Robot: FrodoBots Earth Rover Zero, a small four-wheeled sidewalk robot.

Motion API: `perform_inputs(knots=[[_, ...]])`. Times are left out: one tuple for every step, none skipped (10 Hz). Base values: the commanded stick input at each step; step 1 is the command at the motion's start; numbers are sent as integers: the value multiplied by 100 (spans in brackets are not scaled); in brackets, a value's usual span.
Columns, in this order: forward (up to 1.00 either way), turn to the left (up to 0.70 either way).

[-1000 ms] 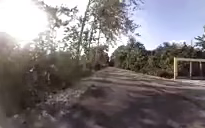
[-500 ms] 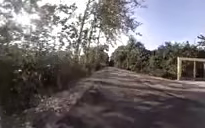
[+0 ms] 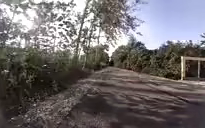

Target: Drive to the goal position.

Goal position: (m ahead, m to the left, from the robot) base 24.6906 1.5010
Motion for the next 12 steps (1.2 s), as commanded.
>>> perform_inputs(knots=[[70, -31], [70, -29], [70, -21], [70, -13], [70, -6], [70, 0], [70, 0], [70, 0], [70, 0], [70, 0], [70, 0], [70, 0]])
